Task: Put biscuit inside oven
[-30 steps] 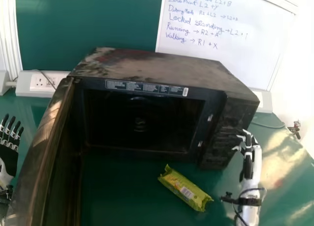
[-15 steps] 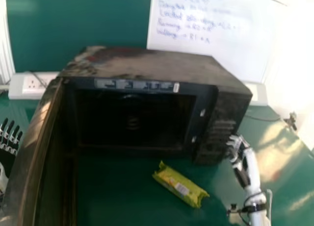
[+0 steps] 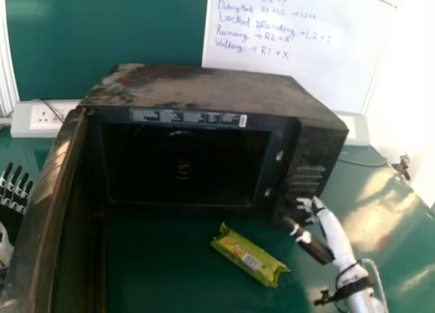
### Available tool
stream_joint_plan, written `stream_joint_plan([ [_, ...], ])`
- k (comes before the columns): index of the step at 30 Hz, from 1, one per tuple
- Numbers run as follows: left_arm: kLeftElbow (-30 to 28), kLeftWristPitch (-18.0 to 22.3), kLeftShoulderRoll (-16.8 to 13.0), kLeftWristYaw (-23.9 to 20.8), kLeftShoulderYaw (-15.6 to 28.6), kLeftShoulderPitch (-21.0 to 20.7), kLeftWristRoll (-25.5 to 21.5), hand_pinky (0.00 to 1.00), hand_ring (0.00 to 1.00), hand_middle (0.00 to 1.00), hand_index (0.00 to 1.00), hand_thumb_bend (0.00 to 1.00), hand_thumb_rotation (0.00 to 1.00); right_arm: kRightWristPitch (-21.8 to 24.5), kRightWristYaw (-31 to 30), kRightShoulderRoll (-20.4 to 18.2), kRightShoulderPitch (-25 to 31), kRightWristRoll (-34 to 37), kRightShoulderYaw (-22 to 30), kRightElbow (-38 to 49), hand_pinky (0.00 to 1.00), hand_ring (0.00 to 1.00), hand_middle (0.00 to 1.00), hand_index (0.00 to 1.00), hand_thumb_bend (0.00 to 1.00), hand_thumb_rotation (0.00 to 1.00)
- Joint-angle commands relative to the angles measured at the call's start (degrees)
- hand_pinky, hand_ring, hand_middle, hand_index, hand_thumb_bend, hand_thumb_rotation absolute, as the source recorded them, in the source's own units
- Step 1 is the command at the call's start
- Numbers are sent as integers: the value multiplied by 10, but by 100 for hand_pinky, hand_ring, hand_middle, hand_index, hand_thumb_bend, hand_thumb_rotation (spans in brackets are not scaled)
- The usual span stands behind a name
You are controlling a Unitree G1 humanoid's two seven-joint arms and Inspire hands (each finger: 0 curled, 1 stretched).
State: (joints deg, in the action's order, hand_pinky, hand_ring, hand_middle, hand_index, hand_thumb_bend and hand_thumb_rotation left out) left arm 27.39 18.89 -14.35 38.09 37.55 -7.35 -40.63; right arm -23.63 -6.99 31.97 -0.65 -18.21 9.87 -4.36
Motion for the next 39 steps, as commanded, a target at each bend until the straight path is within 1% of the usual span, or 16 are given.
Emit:
stream_joint_plan([
  [1, 16, 4, 17, 2, -1, 14, -2, 88, 75, 81, 97, 0, 0, 37, -12, 11, 16, -24, -5, 41, 49, 60, 70, 80, 98, 67],
  [2, 16, 3, 17, 1, -2, 15, -1, 89, 75, 81, 97, 0, 0, 48, -15, 15, 20, -34, -7, 56, 47, 60, 70, 80, 99, 67],
  [6, 17, 3, 17, 2, -1, 15, -1, 91, 76, 82, 97, 0, 0, 88, -41, 25, 34, -45, -10, 101, 55, 68, 73, 83, 97, 65],
  [8, 17, 4, 17, 2, -2, 15, 0, 96, 77, 82, 98, 0, 0, 102, -55, 31, 38, -46, -12, 119, 56, 70, 75, 84, 97, 65],
  [11, 15, 4, 17, 0, -2, 16, 1, 98, 77, 83, 98, 0, 0, 132, -77, 36, 44, -49, -14, 147, 57, 70, 76, 85, 97, 64],
  [13, 16, 5, 17, 0, -2, 15, 1, 98, 77, 83, 98, 0, 0, 153, -92, 37, 46, -48, -15, 163, 59, 72, 77, 86, 98, 64],
  [15, 21, 6, 16, 2, -1, 13, 1, 88, 75, 81, 96, 0, 0, 165, -103, 37, 47, -47, -15, 173, 60, 74, 78, 87, 98, 63],
  [17, 25, 6, 15, 4, 0, 11, 0, 84, 74, 81, 96, 0, 0, 172, -109, 38, 47, -47, -16, 177, 61, 74, 78, 87, 99, 63],
  [21, 16, 3, 17, 1, -2, 14, 0, 95, 77, 82, 98, 0, 0, 184, -119, 39, 45, -48, -19, 180, 62, 75, 79, 87, 99, 64],
  [25, 11, 5, 19, -2, -3, 16, 3, 93, 76, 82, 98, 0, 0, 190, -133, 43, 42, -41, -23, 181, 63, 76, 80, 88, 99, 63],
  [29, 17, 3, 18, 3, -2, 13, -1, 96, 76, 82, 97, 0, 0, 201, -147, 47, 41, -44, -27, 191, 63, 76, 81, 88, 99, 62],
  [32, 15, 4, 19, 0, -3, 14, 2, 90, 75, 81, 97, 0, 0, 220, -160, 51, 40, -51, -32, 208, 61, 75, 79, 88, 100, 64],
  [33, 15, 4, 19, 2, -4, 14, 1, 90, 75, 81, 97, 0, 0, 229, -165, 52, 41, -53, -34, 214, 61, 75, 79, 89, 100, 64],
  [35, 15, 3, 19, 4, -4, 15, 0, 98, 77, 83, 98, 0, 0, 249, -179, 54, 41, -53, -37, 228, 63, 77, 81, 89, 100, 60],
  [37, 12, 2, 20, 1, -5, 16, 0, 98, 76, 82, 98, 0, 0, 268, -192, 54, 41, -48, -38, 240, 65, 79, 83, 90, 99, 57],
  [39, 13, 2, 21, 2, -4, 15, -1, 94, 75, 81, 97, 0, 0, 287, -205, 53, 41, -43, -39, 249, 68, 82, 85, 91, 98, 53],
])
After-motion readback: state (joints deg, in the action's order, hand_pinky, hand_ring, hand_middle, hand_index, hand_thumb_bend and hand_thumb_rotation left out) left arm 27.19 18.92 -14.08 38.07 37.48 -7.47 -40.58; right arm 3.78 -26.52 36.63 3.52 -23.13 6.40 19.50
